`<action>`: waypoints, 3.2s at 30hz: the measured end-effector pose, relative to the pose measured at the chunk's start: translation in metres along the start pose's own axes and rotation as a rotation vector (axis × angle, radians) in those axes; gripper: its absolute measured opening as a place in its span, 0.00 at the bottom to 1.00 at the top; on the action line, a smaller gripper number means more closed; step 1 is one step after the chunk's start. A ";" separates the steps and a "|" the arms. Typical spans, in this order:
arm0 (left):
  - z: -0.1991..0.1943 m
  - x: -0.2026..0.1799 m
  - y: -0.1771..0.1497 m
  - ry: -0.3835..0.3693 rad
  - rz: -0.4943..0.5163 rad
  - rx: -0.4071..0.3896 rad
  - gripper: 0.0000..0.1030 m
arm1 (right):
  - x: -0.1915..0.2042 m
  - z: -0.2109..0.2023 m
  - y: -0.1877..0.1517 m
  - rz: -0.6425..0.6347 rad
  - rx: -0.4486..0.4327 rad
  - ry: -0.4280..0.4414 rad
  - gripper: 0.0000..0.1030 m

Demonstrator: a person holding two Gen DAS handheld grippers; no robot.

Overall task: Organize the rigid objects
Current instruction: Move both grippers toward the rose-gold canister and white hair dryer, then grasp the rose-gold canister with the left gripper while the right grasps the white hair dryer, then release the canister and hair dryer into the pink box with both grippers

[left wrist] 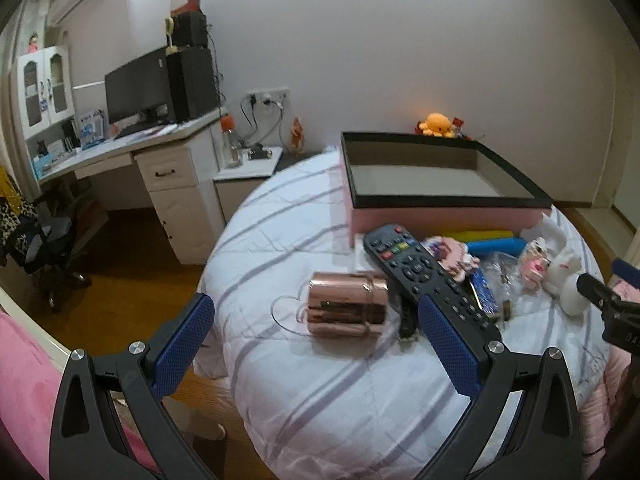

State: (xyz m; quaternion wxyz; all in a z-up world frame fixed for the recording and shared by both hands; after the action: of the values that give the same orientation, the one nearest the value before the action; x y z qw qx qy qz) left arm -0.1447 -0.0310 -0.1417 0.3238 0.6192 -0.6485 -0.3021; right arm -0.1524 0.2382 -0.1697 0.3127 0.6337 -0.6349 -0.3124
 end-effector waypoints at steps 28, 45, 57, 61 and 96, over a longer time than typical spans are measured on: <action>0.044 0.005 0.001 -0.031 0.068 0.114 1.00 | -0.002 0.052 0.001 0.043 0.137 0.167 0.52; 0.074 0.002 0.008 -0.200 -0.004 0.195 0.53 | -0.001 0.036 0.024 0.014 0.090 0.165 0.52; 0.047 -0.015 0.049 -0.268 0.005 0.119 0.53 | 0.006 0.023 0.045 -0.015 0.030 0.213 0.51; 0.046 -0.037 0.082 -0.307 0.042 0.084 0.53 | 0.011 0.020 0.065 -0.038 -0.010 0.227 0.51; 0.048 -0.024 0.133 -0.093 -0.039 -0.093 1.00 | 0.013 0.028 0.126 -0.006 -0.139 0.192 0.81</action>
State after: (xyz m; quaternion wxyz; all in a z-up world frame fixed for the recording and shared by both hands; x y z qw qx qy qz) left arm -0.2629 -0.0004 -0.0671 0.3157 0.6014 -0.6358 -0.3667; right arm -0.2517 0.2258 -0.0872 0.4142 0.6394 -0.5771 -0.2943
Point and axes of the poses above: each gripper's, at about its wrist camera, not at the fingertips, and z roughly the way its jaws point, x to its left, y to its top, the point moved 2 cm from there along z, roughly the way its jaws point, and after that the axes turned 3 degrees about x, right-handed, at the moved point
